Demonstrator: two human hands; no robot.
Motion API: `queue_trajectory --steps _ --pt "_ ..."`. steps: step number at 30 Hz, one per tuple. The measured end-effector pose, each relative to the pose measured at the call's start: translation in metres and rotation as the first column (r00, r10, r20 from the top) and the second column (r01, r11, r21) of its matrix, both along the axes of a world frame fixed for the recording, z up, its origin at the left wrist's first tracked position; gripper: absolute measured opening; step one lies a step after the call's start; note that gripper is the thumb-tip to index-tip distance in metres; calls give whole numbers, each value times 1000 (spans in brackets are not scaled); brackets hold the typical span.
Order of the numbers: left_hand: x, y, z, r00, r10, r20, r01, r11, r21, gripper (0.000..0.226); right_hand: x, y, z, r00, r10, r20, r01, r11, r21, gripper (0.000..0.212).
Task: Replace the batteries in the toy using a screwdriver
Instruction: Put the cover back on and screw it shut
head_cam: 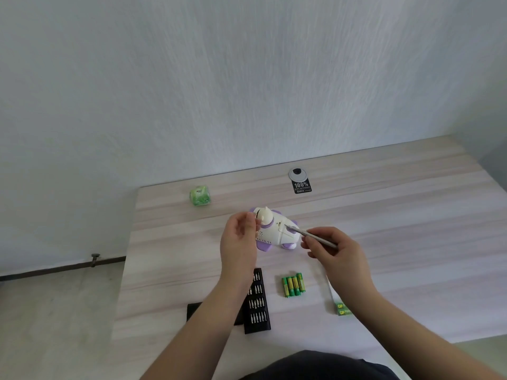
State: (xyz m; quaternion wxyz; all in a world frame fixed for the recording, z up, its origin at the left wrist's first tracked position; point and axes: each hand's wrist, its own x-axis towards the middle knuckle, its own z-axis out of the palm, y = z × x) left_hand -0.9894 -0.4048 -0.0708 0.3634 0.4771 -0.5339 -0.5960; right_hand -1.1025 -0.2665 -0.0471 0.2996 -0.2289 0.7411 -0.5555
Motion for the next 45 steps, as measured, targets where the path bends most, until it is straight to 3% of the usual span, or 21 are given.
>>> queue_trajectory --steps 2,6,10,14,18,32,45 --pt "2 -7 -9 990 -36 133 54 990 -132 8 -5 -2 -7 1000 11 -25 -10 999 40 17" --pt "1 -20 -31 940 -132 314 223 934 -277 30 -13 -9 -19 999 30 -42 -25 994 108 8" --pt "-4 -33 -60 865 -277 418 400 883 -243 54 -20 -17 -26 994 60 -89 -43 983 178 3" --pt "-10 -35 -72 810 -231 538 444 842 -307 86 -27 -27 -31 987 84 -139 -50 971 236 5" --pt "-20 -37 -78 790 -230 568 440 858 -264 100 -32 -38 -36 981 99 -164 -52 962 267 7" --pt "-37 -38 -97 782 -127 611 407 845 -346 85 -38 -59 -46 979 125 -159 -64 938 339 14" --pt "-38 -38 -102 760 -165 628 438 845 -308 92 -41 -65 -51 960 181 -216 -79 909 408 13"
